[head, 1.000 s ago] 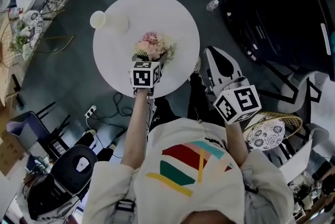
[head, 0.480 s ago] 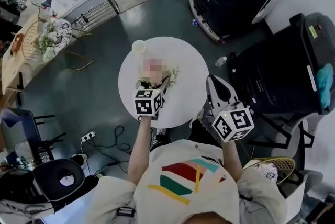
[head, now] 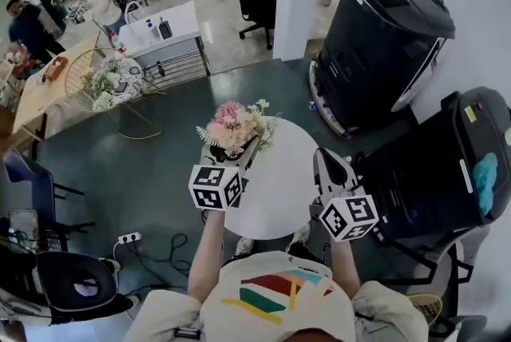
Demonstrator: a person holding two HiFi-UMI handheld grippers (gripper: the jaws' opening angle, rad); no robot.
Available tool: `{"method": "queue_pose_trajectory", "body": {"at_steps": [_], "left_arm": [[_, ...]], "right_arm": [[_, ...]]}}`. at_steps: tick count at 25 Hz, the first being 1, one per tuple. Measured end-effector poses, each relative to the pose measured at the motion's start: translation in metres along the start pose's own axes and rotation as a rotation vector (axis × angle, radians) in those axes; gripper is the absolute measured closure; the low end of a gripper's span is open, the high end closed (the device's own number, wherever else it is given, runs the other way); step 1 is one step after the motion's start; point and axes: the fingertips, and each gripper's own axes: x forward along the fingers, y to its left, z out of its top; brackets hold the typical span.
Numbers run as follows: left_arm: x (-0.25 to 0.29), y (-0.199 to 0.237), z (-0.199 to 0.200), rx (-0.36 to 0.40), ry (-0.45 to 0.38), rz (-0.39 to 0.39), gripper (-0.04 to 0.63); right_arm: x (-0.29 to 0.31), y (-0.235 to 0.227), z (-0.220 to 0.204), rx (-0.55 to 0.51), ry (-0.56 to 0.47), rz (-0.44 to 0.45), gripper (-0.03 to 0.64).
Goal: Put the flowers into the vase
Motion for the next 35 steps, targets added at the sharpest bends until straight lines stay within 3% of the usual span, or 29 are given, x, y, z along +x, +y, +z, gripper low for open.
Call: {"method": "queue_pose_trajectory", "body": {"at_steps": [6,13,35], "left_arm": [[-0.024,0.005,0.087,0.043,-0.196,-0.009,0.261],[-0.035,0.002,0.14,0.073,-0.324,-0.021,0.268],[-0.002,0.005,0.194,0.13,-0.451,-0.031,0.276]], "right_arm": [[0.005,0.009,0.005,-0.002,-0.017,0.004,0.603],[0.004,0.004,0.014,-0.009,-0.04,-0.003,0.603],[-0.003,-0.038,0.01,-0.001,-0.026,-0.083,0.603]]}}
